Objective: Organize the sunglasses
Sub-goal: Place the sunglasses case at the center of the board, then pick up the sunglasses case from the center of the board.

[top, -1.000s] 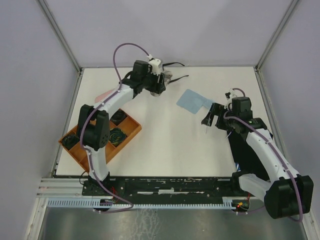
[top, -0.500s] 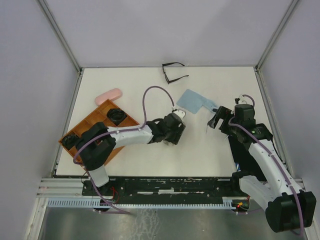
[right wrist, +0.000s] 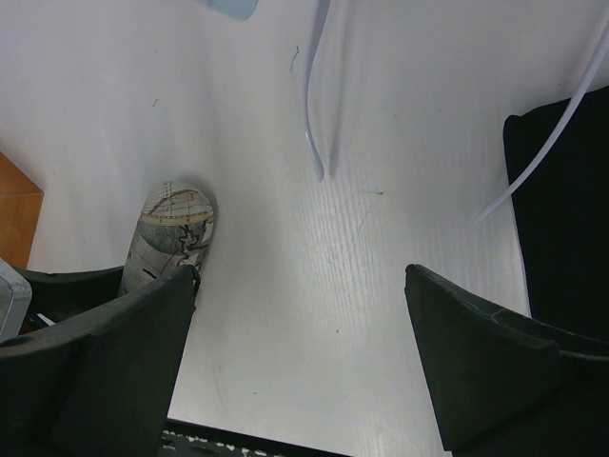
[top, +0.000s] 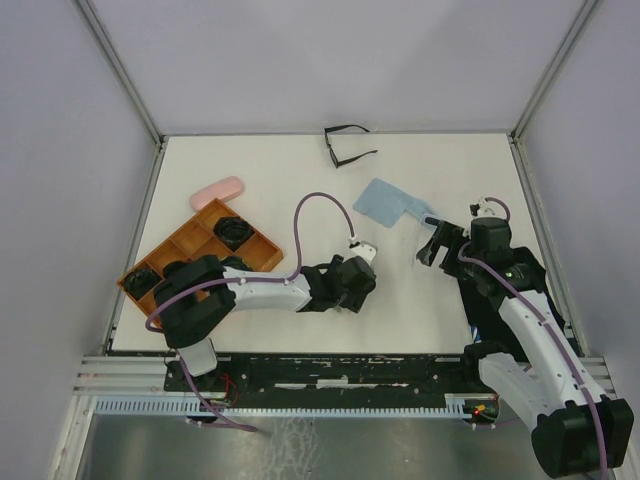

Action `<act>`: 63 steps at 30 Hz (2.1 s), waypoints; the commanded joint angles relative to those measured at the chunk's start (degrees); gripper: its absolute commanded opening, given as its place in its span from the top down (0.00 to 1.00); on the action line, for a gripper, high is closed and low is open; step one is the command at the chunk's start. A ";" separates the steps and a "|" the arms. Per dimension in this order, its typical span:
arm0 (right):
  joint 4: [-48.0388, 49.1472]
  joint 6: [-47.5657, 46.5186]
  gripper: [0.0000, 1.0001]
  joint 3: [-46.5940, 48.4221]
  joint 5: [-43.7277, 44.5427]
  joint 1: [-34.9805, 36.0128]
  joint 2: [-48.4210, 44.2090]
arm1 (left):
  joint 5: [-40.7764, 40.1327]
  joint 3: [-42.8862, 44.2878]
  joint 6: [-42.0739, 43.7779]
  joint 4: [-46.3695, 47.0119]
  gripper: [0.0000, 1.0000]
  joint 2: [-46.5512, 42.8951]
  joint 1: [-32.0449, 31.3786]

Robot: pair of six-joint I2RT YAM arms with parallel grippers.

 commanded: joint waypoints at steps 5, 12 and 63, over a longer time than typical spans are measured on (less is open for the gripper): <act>0.38 -0.32 0.01 -0.98 1.03 0.06 -2.56 | 3.37 1.20 0.72 2.21 0.38 0.92 -0.14; 1.52 0.22 0.01 -1.96 -0.07 0.08 -3.10 | 7.74 3.68 2.55 -0.59 0.17 0.81 1.62; 8.13 -0.18 0.01 -2.02 -9.72 0.06 -6.77 | 26.77 8.28 7.23 1.35 0.97 -6.74 12.88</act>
